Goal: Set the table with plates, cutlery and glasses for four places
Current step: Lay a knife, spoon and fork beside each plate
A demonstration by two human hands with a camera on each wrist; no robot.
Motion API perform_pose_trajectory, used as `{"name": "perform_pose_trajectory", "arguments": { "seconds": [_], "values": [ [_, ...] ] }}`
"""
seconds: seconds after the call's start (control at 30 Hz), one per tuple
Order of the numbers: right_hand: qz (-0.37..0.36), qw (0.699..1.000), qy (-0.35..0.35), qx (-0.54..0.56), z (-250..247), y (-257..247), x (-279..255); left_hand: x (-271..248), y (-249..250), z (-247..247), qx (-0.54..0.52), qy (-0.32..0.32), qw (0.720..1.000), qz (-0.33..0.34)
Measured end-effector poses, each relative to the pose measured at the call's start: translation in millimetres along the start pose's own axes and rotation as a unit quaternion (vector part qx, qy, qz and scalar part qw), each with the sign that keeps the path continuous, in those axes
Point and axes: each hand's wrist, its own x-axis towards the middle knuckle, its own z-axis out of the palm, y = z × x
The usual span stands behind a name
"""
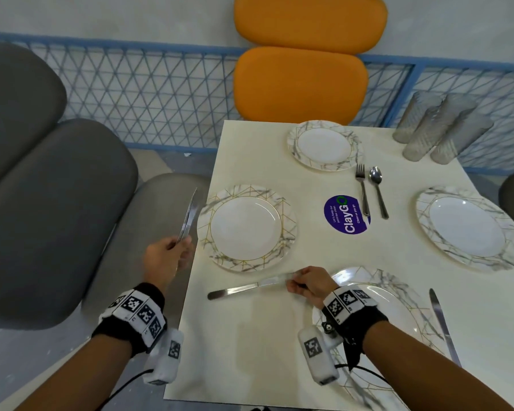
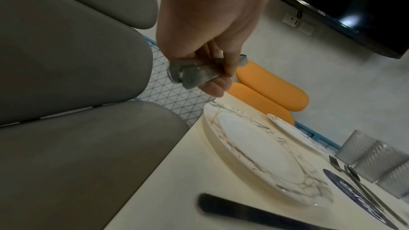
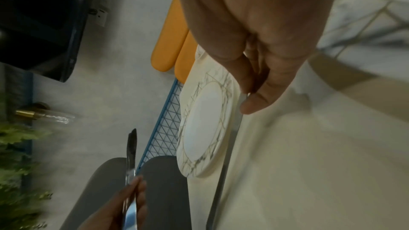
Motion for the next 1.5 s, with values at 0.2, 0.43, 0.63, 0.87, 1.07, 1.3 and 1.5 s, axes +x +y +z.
{"name": "perform_pose_trajectory", "arguments": {
  "seconds": [0.2, 0.43, 0.63, 0.87, 1.07, 1.3, 1.5],
  "values": [
    [0.034, 0.996, 0.006, -0.088, 14.8, 4.5, 9.9, -13.5, 12.6, 12.1, -0.062, -0.047, 0.997, -0.013],
    [0.001, 0.936, 0.077, -0.343, 32.2, 3.2, 18.0, -7.7, 8.4, 17.9, -0.078, -0.068, 0.995, 0.014],
    [-0.038, 0.848, 0.08, -0.523, 35.7, 7.1, 14.6, -9.2, 11.0, 21.2, -0.092, -0.077, 0.993, 0.019],
    [-0.055, 0.806, 0.08, -0.584, 33.8, 7.7, 14.2, -10.7, 10.2, 27.6, -0.089, -0.084, 0.992, 0.022],
    [-0.09, 0.801, 0.089, -0.585, 30.7, 8.7, 11.1, -9.3, 8.8, 33.3, -0.07, -0.086, 0.993, 0.036],
    [-0.095, 0.812, 0.063, -0.573, 33.8, -10.0, 3.5, -9.9, 11.8, 46.1, -0.026, -0.113, 0.992, 0.04],
    [-0.212, 0.899, 0.028, -0.381, 27.3, -46.8, -5.2, -17.8, 31.1, 74.2, -0.024, -0.163, 0.985, 0.055]
  ]
}}
